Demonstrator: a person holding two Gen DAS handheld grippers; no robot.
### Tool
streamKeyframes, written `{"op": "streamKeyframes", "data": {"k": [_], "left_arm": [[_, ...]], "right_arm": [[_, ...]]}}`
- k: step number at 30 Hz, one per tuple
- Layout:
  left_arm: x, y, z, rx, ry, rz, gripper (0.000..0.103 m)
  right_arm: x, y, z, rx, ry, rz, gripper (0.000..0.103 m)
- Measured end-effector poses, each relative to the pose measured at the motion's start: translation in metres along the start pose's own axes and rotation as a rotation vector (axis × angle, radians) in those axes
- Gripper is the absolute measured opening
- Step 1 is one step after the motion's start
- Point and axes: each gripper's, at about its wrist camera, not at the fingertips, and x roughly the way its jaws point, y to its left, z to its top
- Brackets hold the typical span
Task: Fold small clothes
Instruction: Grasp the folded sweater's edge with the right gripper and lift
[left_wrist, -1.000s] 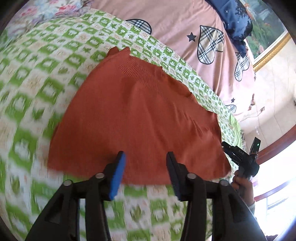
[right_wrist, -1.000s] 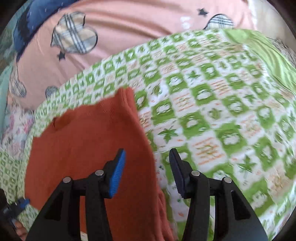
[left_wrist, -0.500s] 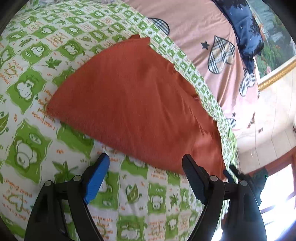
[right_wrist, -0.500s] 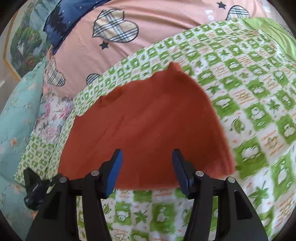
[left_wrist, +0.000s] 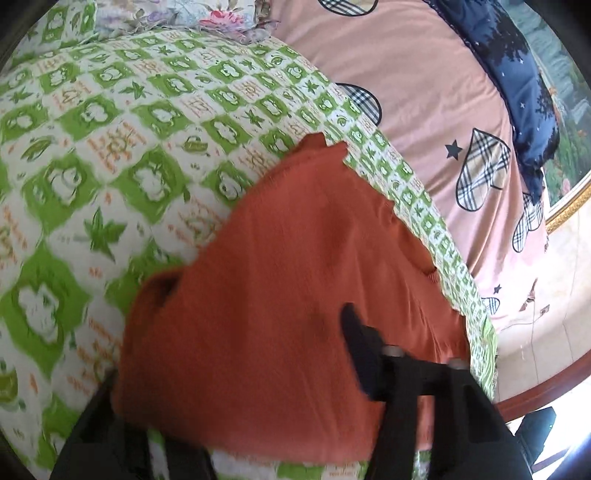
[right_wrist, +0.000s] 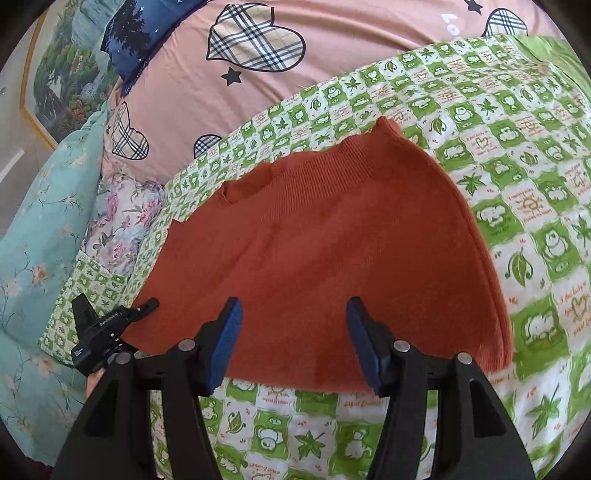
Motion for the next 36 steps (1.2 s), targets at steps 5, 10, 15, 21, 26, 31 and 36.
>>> {"op": "streamKeyframes", "data": {"k": [5,10,15,21,26,31,36], "left_arm": [[-0.01,-0.037,0.006,0.143,-0.031,-0.036,0.012],[-0.014,-0.124,-0.016,0.378,-0.02,-0.141,0.011],[0.031,-0.199,-0.076,0.64,0.076,-0.125,0.011],[0.067,-0.221,-0.132,0.842,0.08,0.014,0.011],[0.063,-0.222,-0.134,0.868,0.051,0.019,0.011],[0.052,-0.227,-0.134,0.893,0.038,0.022,0.011],[0.027,-0.258,-0.134,0.907,0.018,-0.084,0.011]], "right_arm": [[0.005,-0.015,0.027,0.035,0.012,0.038,0.06],[0.022,-0.033,0.059,0.154,0.094,0.222,0.06],[0.048,-0.032,0.082,0.173,0.185,0.289,0.073],[0.096,-0.023,0.093,0.136,0.301,0.218,0.074],[0.139,0.007,0.108,0.055,0.335,0.233,0.073],[0.146,0.032,0.12,-0.055,0.329,0.222,0.019],[0.079,0.027,0.146,-0.164,0.226,0.258,0.017]]}}
